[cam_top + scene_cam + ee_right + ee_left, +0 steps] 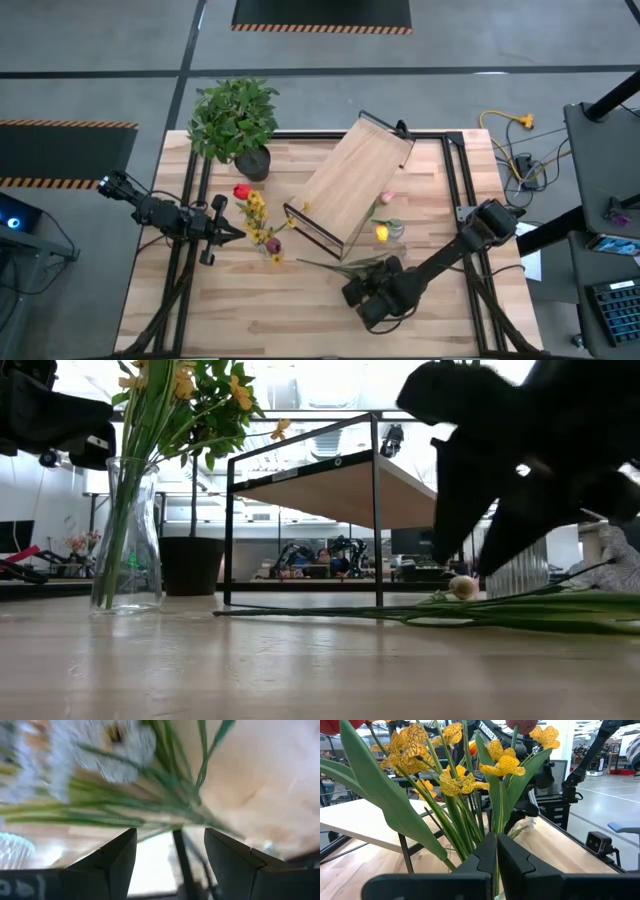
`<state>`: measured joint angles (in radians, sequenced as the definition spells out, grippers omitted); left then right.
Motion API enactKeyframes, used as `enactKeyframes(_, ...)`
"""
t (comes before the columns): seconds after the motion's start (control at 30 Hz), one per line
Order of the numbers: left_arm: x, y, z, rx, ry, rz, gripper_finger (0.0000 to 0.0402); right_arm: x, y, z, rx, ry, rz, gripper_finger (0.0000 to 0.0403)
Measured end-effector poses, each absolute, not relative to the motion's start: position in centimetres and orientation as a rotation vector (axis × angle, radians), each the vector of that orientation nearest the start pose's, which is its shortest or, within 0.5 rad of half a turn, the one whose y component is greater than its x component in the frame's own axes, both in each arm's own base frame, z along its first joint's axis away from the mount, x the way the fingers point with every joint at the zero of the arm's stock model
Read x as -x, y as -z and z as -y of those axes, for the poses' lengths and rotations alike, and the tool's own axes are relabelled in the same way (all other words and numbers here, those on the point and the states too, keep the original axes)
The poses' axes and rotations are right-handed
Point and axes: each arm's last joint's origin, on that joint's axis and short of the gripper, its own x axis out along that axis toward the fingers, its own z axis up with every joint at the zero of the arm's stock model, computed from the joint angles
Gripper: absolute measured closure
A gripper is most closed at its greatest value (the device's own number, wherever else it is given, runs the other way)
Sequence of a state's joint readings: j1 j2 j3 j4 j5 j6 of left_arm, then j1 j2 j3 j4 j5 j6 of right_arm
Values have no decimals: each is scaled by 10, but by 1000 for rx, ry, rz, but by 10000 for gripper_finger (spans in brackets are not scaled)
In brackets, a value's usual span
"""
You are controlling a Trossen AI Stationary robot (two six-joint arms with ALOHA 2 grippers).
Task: Pick and place flowers into a vace then onto a shelf
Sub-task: Put the white flowers into the right transparent vase
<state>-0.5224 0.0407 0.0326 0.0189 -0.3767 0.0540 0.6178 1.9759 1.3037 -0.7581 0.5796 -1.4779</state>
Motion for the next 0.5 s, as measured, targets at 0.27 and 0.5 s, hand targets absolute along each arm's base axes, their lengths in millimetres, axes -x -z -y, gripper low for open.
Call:
enactKeyframes(0.27,-89,-173,39,-49,145,14,401,-317,-148,-197,2152,-1072,-935,179)
enactKeyframes(0.5,-89,-173,39,-49,146,14,401,-323,-137,-194,2194,-1173,-897,179)
